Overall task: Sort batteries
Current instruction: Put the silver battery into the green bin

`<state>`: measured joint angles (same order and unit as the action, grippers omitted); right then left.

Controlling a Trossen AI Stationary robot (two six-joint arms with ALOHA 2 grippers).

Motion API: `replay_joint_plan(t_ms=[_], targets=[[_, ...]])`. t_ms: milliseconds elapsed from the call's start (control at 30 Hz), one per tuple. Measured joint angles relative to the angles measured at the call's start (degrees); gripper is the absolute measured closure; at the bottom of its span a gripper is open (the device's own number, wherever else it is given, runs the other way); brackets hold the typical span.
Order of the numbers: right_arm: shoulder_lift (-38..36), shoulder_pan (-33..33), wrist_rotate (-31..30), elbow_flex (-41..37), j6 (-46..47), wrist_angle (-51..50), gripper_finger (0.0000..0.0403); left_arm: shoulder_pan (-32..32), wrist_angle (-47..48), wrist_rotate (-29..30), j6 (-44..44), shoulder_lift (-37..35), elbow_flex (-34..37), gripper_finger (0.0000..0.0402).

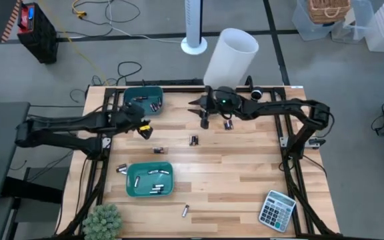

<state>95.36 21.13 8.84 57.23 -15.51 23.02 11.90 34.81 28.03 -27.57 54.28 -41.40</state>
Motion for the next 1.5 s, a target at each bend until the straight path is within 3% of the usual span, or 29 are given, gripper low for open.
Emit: replay_joint_plan(t_ms=[200, 1200, 1500], targets=[[1.4, -1.34, 0.02, -0.15, -2.41, 3.56, 0.0253, -0.88, 7.03, -1.82, -4.68, 3.55, -2.64, 0.0229], [4.36, -4.36, 0.35, 1.34, -4.31, 5.51, 0.0253, -1.05, 7.13, -0.69, -3.49, 3.8, -2.85, 0.0229], [5.27, -7.49, 1.67, 6.64, -5.44, 2.79, 0.0232, -1.05, 6.67, -0.59, -3.59, 3.8, -2.83, 0.0229]])
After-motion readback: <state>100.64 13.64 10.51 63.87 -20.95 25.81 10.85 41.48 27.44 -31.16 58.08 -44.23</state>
